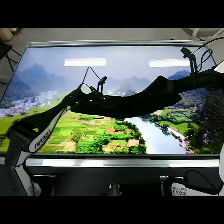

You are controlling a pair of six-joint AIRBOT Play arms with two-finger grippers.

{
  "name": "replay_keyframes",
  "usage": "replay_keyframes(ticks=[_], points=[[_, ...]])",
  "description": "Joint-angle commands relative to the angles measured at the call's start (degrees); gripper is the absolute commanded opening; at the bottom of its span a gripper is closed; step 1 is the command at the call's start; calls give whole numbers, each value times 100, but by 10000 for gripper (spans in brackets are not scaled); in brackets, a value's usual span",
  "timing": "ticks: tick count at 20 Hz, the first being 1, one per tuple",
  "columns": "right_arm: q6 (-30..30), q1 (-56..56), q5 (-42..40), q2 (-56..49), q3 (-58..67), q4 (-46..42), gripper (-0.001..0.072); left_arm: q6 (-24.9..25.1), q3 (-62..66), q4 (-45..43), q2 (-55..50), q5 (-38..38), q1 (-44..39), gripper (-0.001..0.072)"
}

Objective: Fold the shirts.

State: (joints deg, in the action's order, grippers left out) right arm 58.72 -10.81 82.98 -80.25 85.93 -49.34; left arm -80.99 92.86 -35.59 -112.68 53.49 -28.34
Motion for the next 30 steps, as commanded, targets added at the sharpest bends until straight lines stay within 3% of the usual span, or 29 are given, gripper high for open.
replay_keyframes(ticks=[1, 6, 9, 13, 18, 21, 25, 26, 27, 28, 30], points=[[332, 2, 481, 608, 7, -210, 17, 2, 7, 979, -319, -186, -494, 23], [518, 0, 852, 1102, 7, -214, 17, 7, 9, 1978, -542, -990, -1432, 22], [514, -11, 782, 1200, 4, -396, 17, 214, 9, 1996, -503, -1038, -1375, 21], [509, 109, 249, 907, 0, -531, 16, 343, 7, 1019, 223, -586, -278, 20], [492, 1580, -734, -116, 0, -345, 16, 348, 7, 24, 1858, -92, 1611, 21], [494, 2505, -1803, -988, 0, 382, 17, 396, 7, -9, 2780, 168, 2518, 21], [348, 3158, -2785, -2258, 2, 1871, 36, 494, 2, -160, 3604, 643, 2973, 21], [256, 3222, -2861, -2494, 15, 2302, 155, 573, 2, -264, 3731, 752, 2957, 21], [2, 3237, -2896, -2662, 33, 2769, 322, 656, 2, -337, 3801, 852, 2911, 21], [-229, 3224, -2894, -2699, 33, 3056, 543, 671, 2, -424, 3829, 955, 2852, 21], [-487, 2973, -2562, -2527, 55, 2981, 632, 675, 0, -699, 3807, 1093, 2774, 21]])
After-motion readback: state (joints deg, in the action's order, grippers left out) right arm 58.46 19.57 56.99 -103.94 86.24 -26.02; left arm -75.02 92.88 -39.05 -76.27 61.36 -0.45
